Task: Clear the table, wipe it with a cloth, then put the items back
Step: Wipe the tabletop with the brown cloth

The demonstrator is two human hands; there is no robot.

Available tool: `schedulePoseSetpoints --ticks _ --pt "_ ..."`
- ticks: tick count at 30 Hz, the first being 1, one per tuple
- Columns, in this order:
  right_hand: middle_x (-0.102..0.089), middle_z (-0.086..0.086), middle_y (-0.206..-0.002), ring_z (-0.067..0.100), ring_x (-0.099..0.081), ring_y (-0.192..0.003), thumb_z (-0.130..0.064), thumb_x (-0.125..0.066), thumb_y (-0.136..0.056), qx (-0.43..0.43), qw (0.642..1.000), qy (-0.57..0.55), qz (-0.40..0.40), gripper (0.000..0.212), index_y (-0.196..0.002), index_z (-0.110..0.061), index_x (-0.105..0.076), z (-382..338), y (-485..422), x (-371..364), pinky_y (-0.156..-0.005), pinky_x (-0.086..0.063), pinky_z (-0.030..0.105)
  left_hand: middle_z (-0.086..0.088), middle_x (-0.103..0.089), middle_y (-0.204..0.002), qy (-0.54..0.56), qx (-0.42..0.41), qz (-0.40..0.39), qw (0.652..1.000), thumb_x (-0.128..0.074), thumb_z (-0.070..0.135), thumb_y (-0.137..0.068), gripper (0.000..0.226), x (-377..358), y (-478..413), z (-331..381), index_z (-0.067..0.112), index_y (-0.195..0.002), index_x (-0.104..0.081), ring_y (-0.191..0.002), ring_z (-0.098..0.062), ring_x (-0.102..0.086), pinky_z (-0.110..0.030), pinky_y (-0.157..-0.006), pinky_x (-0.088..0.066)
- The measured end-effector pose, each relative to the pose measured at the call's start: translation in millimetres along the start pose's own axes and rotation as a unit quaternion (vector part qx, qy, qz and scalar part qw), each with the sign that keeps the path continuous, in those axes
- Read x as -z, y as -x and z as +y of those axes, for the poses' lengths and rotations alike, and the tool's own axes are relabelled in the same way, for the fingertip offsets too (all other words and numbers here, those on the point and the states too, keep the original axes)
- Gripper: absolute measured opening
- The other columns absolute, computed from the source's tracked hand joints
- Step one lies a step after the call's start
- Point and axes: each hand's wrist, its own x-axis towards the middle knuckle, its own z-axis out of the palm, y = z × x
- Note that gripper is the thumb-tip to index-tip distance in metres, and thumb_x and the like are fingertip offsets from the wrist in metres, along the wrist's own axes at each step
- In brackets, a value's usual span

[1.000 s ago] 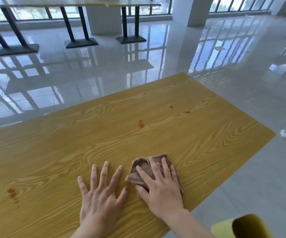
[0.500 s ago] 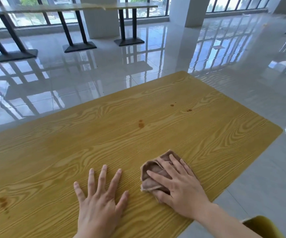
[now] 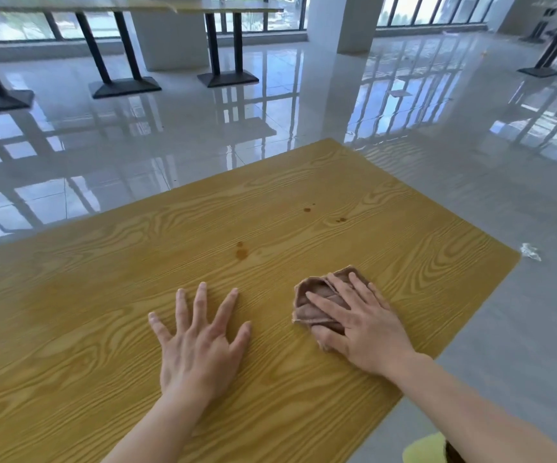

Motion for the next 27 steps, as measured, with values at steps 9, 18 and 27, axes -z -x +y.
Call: schedulePoseSetpoints --ticks 9,18,27 --pt "0.011 -0.012 -0.166 0.030 0.014 -0.152 -0.082 -0.016 -0.087 -0.011 1.000 -0.010 0.000 0.066 -0.149 -0.062 -0.003 -12.6 -21.9 -0.1 -0.122 0.007 0.051 0.006 0.015 -0.167 0.000 0.020 0.000 1.000 0.006 0.082 -0.077 0.075 3.2 -0.3 4.8 0.060 -0.148 0.013 -0.150 -0.024 0.025 -0.065 -0.117 0.011" --pt "0.006 -0.008 -0.167 0.028 0.005 -0.153 -0.081 -0.006 -0.084 -0.153 0.988 0.015 0.006 0.071 -0.151 -0.057 -0.001 69.7 -82.3 14.2 -0.123 0.001 0.049 0.008 0.016 -0.166 0.011 0.027 0.003 1.000 0.006 0.081 -0.077 0.075 3.0 -0.8 7.1 0.060 -0.149 0.011 -0.149 -0.023 0.029 -0.064 -0.116 0.014" --pt "0.002 -0.010 -0.167 0.029 0.004 -0.153 -0.082 -0.008 -0.087 -0.159 0.987 -0.015 -0.017 0.067 -0.150 -0.059 -0.005 43.3 -135.2 25.5 -0.123 0.000 0.051 -0.004 -0.030 -0.162 0.001 0.006 0.007 1.000 -0.029 0.076 -0.089 0.066 -7.7 -4.3 2.2 0.050 -0.150 -0.031 -0.152 -0.035 -0.016 -0.074 -0.112 -0.012"
